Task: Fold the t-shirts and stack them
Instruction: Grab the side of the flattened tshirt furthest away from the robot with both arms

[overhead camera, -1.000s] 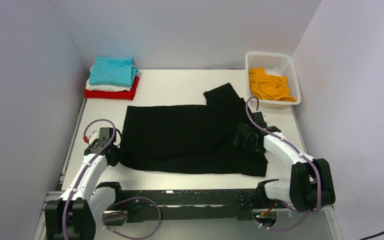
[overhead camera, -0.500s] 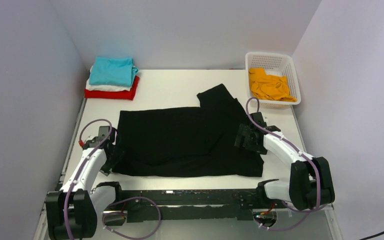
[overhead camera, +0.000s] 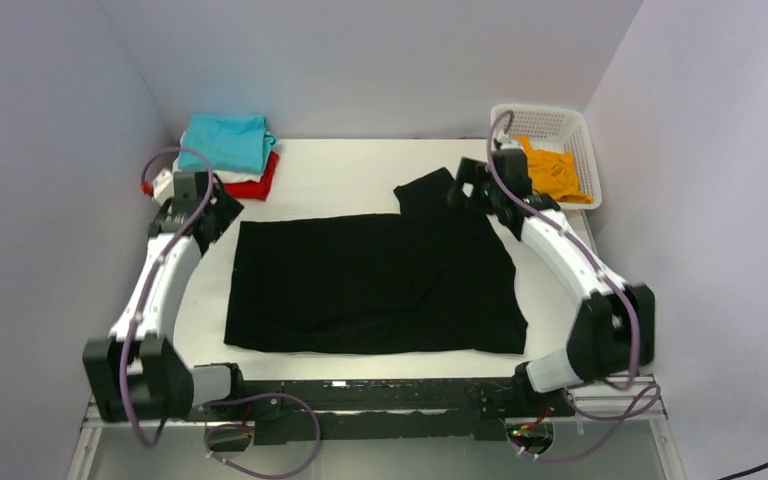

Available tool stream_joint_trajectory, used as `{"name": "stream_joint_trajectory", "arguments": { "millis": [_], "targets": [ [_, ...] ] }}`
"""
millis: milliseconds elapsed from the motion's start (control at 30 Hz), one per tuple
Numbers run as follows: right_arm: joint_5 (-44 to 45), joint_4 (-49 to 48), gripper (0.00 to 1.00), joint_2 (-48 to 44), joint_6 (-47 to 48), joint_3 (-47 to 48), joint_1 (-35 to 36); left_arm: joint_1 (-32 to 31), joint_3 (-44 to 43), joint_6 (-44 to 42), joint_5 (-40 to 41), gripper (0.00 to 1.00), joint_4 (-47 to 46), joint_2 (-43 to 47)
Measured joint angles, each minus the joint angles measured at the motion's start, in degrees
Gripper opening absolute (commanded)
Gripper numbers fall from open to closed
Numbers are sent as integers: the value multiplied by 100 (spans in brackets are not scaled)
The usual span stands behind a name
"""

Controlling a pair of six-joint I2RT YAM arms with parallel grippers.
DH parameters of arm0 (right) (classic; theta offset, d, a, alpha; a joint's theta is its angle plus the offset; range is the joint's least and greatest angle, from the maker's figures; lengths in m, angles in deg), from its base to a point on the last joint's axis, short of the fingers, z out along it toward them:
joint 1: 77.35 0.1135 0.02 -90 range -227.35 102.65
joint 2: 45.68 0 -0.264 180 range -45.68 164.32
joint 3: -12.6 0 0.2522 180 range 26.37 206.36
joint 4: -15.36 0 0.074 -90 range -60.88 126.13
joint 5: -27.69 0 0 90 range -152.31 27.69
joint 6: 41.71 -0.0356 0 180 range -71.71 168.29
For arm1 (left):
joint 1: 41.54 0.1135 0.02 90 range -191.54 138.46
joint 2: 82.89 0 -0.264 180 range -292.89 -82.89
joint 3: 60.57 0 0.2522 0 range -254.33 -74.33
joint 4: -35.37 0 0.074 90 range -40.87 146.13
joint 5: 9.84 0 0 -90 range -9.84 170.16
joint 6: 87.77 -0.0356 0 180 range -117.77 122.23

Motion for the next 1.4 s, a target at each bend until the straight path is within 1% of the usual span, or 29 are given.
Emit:
{"name": "stream_joint_trajectory", "arguments": {
  "millis": [33,167,300,367,400,567,700,767,900,1033,1133,1200,1267,1400],
  "targets": [
    [-2,-146,100,332,48,310,24,11,-291,-111,-52,99,-142,-404],
    [15,-658,100,1580,245,1305,52,79,-1237,-494,-369,90,-516,-1836],
    [92,-737,100,2815,455,2411,50,166,-2020,-785,-603,78,-588,-3038],
    [177,-699,100,3477,542,3136,50,190,-2385,-870,-612,74,-525,-3552],
    [208,-721,100,3783,586,3462,50,203,-2479,-909,-612,71,-509,-3707],
    [337,-734,100,4822,649,4452,50,286,-2610,-979,-850,60,-461,-4179],
    [345,-702,100,5453,638,5012,50,323,-2708,-975,-1093,57,-417,-4542],
    [334,-697,100,5650,636,5156,50,323,-2712,-968,-1154,56,-354,-4671],
    [326,-699,100,5807,640,5187,50,323,-2715,-942,-1215,42,-262,-4872],
    [337,-721,100,5893,678,5281,50,328,-2817,-935,-1259,36,-92,-4983],
    [391,-741,100,5914,737,5348,50,328,-2826,-933,-1263,28,-24,-5001],
    [463,-774,100,5914,785,5368,50,317,-2826,-935,-1233,19,74,-5001],
    [507,-815,100,5921,848,5388,50,304,-2824,-933,-1202,1,142,-5001],
    [496,-844,100,6030,933,5556,52,284,-2835,-957,-1209,0,216,-5001]
  ]
}}
